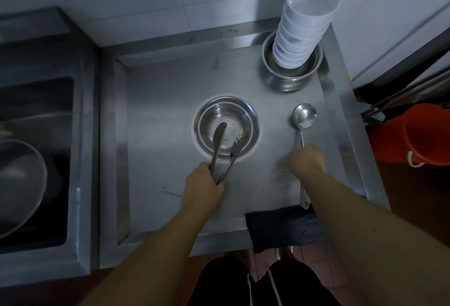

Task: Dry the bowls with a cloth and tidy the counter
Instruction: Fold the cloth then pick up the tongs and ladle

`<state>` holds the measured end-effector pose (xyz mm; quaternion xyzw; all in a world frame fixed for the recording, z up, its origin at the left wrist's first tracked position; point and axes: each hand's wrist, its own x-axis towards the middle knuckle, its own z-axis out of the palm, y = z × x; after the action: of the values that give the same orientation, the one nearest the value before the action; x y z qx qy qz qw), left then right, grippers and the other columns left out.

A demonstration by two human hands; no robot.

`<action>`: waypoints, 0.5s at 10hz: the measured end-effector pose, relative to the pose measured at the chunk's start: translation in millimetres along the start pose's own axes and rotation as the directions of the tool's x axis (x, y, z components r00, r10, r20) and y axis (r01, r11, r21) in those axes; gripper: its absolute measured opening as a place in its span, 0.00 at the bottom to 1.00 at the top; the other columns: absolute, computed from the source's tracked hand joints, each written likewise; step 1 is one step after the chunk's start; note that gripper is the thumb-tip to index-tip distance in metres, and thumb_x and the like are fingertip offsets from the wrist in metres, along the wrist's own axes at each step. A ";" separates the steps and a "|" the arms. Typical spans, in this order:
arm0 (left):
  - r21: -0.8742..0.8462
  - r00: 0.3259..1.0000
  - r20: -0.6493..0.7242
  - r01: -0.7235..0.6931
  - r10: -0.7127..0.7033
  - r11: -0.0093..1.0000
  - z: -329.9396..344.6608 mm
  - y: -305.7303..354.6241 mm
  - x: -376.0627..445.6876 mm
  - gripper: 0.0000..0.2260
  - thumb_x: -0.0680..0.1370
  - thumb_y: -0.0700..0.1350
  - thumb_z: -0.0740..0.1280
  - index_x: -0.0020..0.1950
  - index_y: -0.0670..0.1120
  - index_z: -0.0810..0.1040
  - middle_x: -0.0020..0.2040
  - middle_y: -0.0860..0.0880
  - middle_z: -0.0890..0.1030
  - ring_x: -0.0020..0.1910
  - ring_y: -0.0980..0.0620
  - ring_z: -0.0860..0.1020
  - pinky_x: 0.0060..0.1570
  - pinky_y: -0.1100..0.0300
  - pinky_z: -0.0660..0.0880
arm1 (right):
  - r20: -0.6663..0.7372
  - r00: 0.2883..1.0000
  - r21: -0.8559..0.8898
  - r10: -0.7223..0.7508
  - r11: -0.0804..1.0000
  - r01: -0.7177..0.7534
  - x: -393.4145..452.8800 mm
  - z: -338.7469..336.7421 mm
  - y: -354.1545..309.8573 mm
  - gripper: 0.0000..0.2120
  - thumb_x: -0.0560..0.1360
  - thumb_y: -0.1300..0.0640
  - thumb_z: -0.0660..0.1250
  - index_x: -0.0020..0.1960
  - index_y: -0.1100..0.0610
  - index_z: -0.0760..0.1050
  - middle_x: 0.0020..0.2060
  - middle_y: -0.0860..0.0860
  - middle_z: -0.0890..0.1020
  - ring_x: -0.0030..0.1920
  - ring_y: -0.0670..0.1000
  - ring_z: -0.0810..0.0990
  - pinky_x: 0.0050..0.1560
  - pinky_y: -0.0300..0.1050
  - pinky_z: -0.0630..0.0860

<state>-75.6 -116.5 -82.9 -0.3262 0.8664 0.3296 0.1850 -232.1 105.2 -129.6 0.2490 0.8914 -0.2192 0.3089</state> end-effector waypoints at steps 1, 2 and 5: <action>0.000 1.000 -0.021 -0.006 0.006 1.000 -8.6 2.2 -10.0 0.12 0.78 0.47 0.73 0.58 0.46 0.76 0.51 0.46 0.80 0.50 0.45 0.80 0.51 0.48 0.80 | 0.026 0.996 -0.259 -0.084 0.962 0.088 -4.9 -16.2 -4.7 0.17 0.85 0.61 0.60 0.71 0.68 0.74 0.69 0.64 0.78 0.71 0.63 0.76 0.67 0.49 0.73; 0.013 0.999 -0.050 -0.008 0.008 1.000 -20.5 2.9 -21.8 0.12 0.77 0.47 0.73 0.58 0.45 0.77 0.50 0.46 0.80 0.49 0.45 0.80 0.50 0.48 0.81 | 0.024 0.990 -0.275 -0.139 0.951 0.140 -19.7 -25.1 -1.1 0.16 0.85 0.61 0.60 0.70 0.66 0.75 0.68 0.63 0.78 0.70 0.62 0.77 0.67 0.50 0.74; -0.013 0.984 -0.177 0.032 -0.034 0.999 -55.4 21.0 -77.0 0.13 0.78 0.48 0.73 0.58 0.45 0.77 0.50 0.46 0.81 0.47 0.46 0.81 0.48 0.51 0.80 | 0.068 0.928 -0.259 -0.365 0.892 0.370 -72.6 -74.4 -2.5 0.09 0.83 0.65 0.61 0.59 0.67 0.77 0.61 0.64 0.81 0.61 0.64 0.81 0.53 0.49 0.76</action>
<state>-40.5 -108.7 7.4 -0.3694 0.8723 0.3005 0.1111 -216.6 121.4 -28.1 0.0302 0.9409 -0.1537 0.3004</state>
